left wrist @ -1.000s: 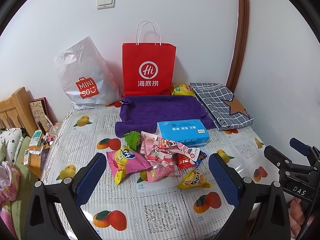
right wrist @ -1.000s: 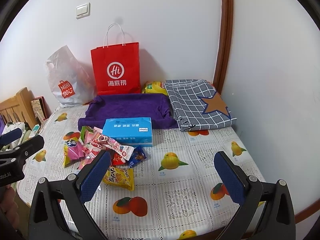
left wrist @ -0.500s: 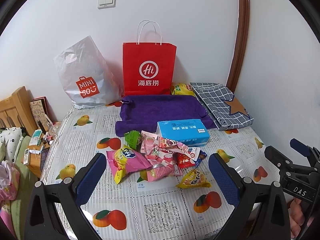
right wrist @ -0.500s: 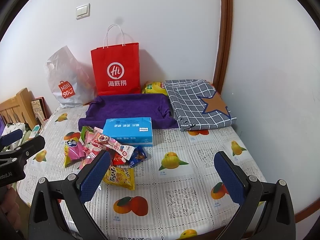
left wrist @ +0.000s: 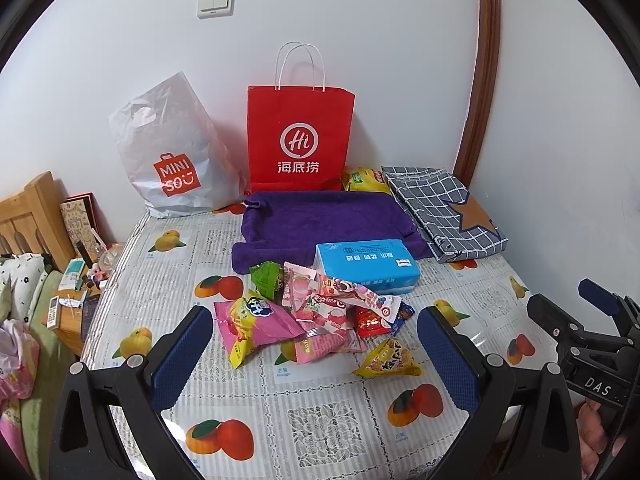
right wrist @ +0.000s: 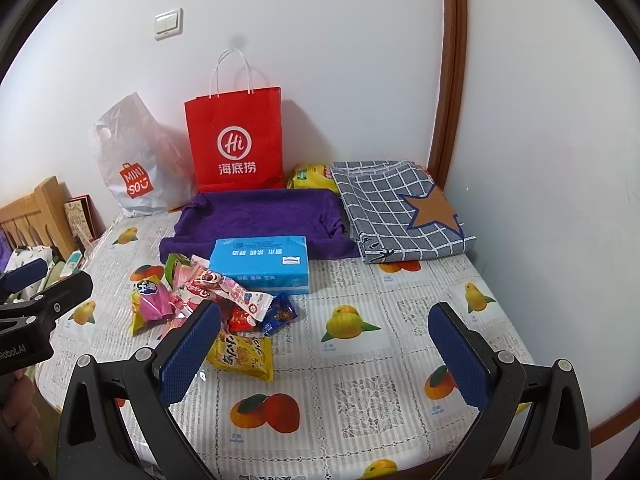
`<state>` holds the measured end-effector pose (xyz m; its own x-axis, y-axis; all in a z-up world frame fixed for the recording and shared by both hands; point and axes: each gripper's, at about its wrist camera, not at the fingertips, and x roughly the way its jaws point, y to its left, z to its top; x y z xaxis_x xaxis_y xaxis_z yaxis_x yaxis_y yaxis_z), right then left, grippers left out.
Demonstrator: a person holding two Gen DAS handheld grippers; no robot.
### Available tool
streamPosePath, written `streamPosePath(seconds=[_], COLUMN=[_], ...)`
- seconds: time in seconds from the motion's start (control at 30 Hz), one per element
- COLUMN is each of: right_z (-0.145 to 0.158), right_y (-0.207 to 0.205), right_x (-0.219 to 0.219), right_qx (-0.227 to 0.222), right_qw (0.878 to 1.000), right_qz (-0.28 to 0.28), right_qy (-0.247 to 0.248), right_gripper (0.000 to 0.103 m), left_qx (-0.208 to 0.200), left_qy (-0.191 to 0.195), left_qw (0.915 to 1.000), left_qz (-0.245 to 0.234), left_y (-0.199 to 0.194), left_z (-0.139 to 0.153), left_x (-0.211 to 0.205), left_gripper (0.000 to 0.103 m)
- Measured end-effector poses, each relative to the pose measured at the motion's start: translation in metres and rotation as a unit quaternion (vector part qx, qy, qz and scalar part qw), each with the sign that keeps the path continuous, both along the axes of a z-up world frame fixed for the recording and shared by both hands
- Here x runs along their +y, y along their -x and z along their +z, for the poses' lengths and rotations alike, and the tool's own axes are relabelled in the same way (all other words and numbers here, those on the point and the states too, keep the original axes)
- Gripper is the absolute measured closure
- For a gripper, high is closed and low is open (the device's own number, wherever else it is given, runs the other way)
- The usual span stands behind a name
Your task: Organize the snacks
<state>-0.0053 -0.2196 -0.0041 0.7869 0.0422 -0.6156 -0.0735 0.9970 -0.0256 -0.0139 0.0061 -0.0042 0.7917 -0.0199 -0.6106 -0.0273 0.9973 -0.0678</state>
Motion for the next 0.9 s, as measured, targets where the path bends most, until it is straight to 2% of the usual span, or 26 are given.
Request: streamPosePath(seconds=[0.9], right_z=[0.0007], right_y=[0.0032], right_x=[0.007], right_qx=[-0.012], right_qw=[1.0], right_qz=[0.011], right_qy=[0.001], right_gripper=[0.001], left_qx=[-0.008], left_qy=[0.002], left_qw=[0.9999], left_qz=[-0.007], left_y=[0.0005], left_z=[-0.0009], left_x=[0.0038], left_gripper=[0.001])
